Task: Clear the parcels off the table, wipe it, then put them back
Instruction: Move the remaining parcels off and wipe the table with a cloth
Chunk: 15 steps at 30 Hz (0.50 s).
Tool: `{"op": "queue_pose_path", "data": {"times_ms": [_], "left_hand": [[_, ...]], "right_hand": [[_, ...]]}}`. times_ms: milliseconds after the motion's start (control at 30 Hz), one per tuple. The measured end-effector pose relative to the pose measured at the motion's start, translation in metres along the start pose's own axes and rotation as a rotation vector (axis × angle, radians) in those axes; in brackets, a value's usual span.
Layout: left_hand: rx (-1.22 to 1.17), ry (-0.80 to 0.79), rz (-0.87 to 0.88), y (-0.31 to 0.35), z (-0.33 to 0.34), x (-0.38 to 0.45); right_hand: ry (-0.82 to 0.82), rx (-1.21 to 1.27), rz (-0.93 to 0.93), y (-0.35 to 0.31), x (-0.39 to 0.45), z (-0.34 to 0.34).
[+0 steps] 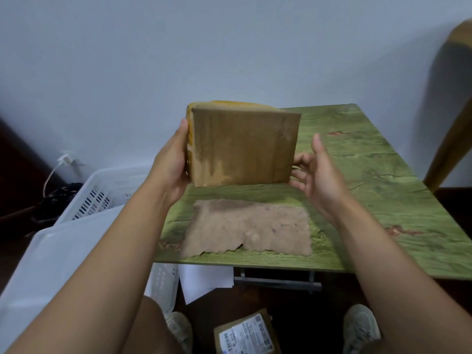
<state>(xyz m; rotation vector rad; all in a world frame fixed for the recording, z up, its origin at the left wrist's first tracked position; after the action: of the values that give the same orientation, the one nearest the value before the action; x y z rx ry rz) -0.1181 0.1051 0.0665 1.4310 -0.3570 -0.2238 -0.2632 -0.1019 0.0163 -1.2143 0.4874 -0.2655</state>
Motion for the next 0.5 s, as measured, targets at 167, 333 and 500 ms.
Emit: {"op": "queue_pose_path", "data": {"times_ms": [167, 333, 500], "left_hand": [[0.068, 0.110, 0.078, 0.017, -0.023, 0.004], [0.113, 0.138, 0.100, 0.027, -0.040, -0.005], [0.184, 0.133, 0.190, 0.031, -0.057, -0.013]], "right_hand": [[-0.138, -0.046, 0.057, 0.018, 0.000, 0.026], [-0.311, 0.202, 0.223, 0.035, -0.011, 0.050], [-0.384, 0.233, 0.333, 0.049, -0.017, 0.061]]}}
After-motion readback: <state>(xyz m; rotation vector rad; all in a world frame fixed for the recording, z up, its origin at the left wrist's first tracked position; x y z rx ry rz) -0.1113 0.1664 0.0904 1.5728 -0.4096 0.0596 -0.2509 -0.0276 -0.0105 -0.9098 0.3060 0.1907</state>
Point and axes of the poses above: each hand's wrist, its own x-axis towards the middle knuckle, its own z-axis out of the palm, y = z × x, the point moved 9 cm from there along x, towards the middle knuckle, and after that the axes turned 12 degrees about z, right-handed, at the moved point
